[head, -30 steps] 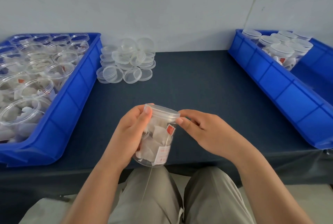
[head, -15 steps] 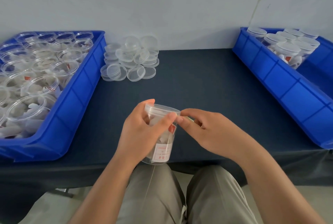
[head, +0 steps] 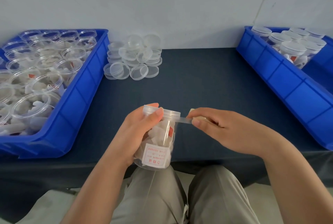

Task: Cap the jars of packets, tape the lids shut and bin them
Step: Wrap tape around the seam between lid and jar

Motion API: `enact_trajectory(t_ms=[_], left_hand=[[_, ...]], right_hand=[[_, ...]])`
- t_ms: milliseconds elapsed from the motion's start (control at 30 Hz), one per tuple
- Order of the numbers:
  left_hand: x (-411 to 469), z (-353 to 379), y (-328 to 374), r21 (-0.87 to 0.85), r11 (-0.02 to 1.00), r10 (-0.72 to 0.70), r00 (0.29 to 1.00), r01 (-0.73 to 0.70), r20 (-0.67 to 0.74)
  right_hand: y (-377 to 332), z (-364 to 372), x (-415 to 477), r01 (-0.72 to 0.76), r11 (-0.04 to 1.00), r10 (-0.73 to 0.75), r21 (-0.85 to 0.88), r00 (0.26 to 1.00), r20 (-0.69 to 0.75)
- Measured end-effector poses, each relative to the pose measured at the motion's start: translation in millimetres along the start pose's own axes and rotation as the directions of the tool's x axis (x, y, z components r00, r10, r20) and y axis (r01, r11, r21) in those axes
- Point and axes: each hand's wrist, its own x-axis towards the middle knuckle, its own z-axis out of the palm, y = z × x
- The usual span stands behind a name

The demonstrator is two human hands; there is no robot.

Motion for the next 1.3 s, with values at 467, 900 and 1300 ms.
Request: enact_trajectory(t_ms=[467,900,1300], left_hand=[[12.7,-3.3,-16.2,-0.375,0.919,0.027,0.928,0.124,0.372],[14.9,-8.9,-8.0,-0.151,0.982,0.137,0.978,-0.113,0.157],[1.6,22.2,5.6,0.366,0.892,0.314,0.946,-0.267,-0.076]], right_hand=[[-7.4,10.8,19.9,-0.023,0.984,0.014,0.176,0.998,0.054],[-11.4,11.7,13.4,-0.027,0.942,0.003,0.333,0.997,0.072],[-21.3,34.4,15.5,-0.057,0.960,0.101,0.275,0.984,-0.149]])
